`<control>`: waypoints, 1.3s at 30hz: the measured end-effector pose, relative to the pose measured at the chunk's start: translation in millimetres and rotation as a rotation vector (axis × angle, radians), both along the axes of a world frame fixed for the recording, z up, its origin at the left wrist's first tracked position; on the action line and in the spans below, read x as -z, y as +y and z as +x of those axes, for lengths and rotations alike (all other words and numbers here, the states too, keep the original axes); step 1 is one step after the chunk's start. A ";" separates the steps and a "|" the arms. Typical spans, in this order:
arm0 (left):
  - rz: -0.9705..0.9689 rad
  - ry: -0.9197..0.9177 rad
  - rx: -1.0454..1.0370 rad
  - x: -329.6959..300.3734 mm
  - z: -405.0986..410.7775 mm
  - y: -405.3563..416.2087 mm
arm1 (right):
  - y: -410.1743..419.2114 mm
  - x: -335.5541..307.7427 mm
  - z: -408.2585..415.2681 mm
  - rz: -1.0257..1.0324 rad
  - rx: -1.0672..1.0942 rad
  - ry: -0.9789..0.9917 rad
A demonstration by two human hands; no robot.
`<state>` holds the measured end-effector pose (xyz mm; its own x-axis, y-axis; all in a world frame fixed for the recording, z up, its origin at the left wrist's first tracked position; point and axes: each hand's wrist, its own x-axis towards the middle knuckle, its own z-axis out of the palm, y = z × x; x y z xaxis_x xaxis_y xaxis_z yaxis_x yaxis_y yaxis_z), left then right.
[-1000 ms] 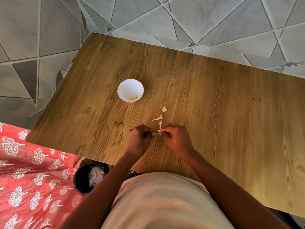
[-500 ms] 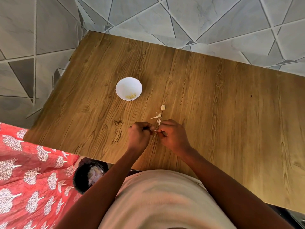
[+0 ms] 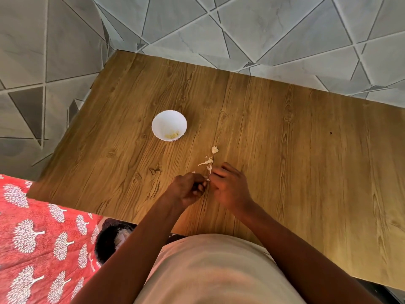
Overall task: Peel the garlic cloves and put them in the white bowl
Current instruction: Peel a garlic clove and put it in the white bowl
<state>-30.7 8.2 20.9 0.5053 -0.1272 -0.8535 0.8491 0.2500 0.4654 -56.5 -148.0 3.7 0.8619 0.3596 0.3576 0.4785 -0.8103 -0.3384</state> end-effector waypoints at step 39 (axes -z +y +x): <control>0.188 -0.142 0.190 -2.2 -2.8 -6.3 | -3.8 -3.4 5.0 0.247 -0.057 0.197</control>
<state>-33.5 2.0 23.0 0.6033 -0.0776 -0.7938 0.7957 -0.0090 0.6056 -51.5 -151.8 7.2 0.9043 0.3318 0.2685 0.4261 -0.6658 -0.6125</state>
